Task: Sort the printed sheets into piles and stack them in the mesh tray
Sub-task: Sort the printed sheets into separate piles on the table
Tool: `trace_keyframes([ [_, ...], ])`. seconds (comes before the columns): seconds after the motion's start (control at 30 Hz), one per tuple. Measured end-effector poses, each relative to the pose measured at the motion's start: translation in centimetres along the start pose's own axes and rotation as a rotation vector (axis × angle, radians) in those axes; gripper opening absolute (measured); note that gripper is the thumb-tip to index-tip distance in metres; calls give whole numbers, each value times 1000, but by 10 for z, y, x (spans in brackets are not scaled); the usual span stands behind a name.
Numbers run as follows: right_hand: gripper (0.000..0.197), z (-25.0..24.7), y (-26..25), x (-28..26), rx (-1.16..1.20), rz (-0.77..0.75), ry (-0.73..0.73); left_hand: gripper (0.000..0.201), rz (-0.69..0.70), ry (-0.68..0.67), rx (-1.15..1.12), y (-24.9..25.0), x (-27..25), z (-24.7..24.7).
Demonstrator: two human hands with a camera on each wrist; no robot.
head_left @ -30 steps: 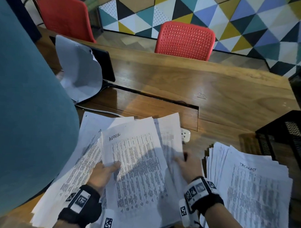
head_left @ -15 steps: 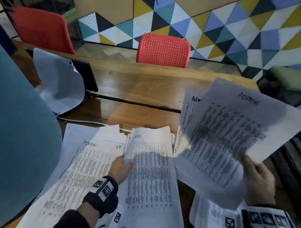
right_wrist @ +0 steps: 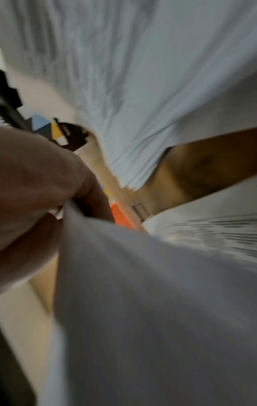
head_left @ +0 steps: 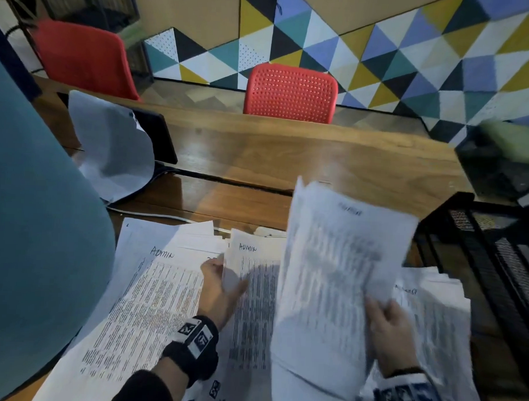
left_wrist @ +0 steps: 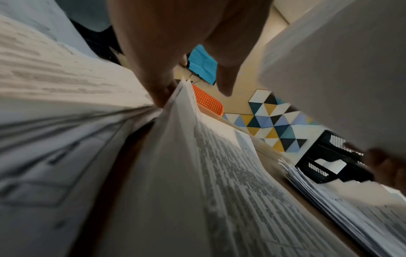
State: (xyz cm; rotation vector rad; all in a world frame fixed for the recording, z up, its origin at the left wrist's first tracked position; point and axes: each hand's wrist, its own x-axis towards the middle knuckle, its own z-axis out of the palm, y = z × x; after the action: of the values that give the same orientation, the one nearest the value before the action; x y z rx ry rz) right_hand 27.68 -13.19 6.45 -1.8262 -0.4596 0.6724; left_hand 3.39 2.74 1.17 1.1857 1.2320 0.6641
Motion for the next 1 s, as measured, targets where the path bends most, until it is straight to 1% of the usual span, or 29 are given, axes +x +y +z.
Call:
trace_keyframes([
  [0.03,10,8,21,0,-41,16,-17,80,41,15,-13,0,-2,0],
  [0.07,10,16,37,-3,-68,38,-33,77,75,6,-9,0,-4,1],
  [0.13,15,26,61,-6,-77,113,-57,58,45,-85,76,-2,-8,0],
  [0.2,15,29,70,-8,-82,183,-89,51,-46,-165,108,-8,-11,0],
  [0.23,15,30,72,-7,-77,219,-106,48,-79,-163,102,-9,-12,-1],
  [0.3,19,28,77,-3,-39,261,-133,37,-69,-102,87,-11,-9,-1],
  [0.37,22,25,81,-1,13,309,-124,29,-66,-35,104,-11,-6,0],
  [0.43,16,22,82,1,55,345,-127,29,-80,-20,129,-11,-2,3],
  [0.5,14,21,80,1,71,359,-156,38,-110,-43,115,-14,0,6],
  [0.57,15,21,78,0,57,345,-187,46,-133,-34,81,-15,3,10],
  [0.6,16,21,78,0,56,336,-194,43,-126,-17,68,-16,4,11],
  [0.67,18,23,73,-1,54,304,-212,22,-102,21,18,-16,5,12],
  [0.7,19,23,72,-1,41,286,-210,23,-82,23,2,-14,5,12],
  [0.73,21,23,72,1,23,270,-200,34,-57,23,-4,-13,6,11],
  [0.77,22,23,72,2,11,255,-196,41,-45,26,-14,-12,6,10],
  [0.87,16,23,73,4,21,204,-171,43,-11,55,-85,-6,7,5],
  [0.9,15,23,74,5,16,164,-152,40,-4,67,-80,-5,7,4],
  [0.97,11,23,74,7,-34,67,-100,26,4,84,-30,-2,6,3],
  [1.0,9,22,75,7,-64,36,-75,23,-11,80,-7,-2,6,2],
])
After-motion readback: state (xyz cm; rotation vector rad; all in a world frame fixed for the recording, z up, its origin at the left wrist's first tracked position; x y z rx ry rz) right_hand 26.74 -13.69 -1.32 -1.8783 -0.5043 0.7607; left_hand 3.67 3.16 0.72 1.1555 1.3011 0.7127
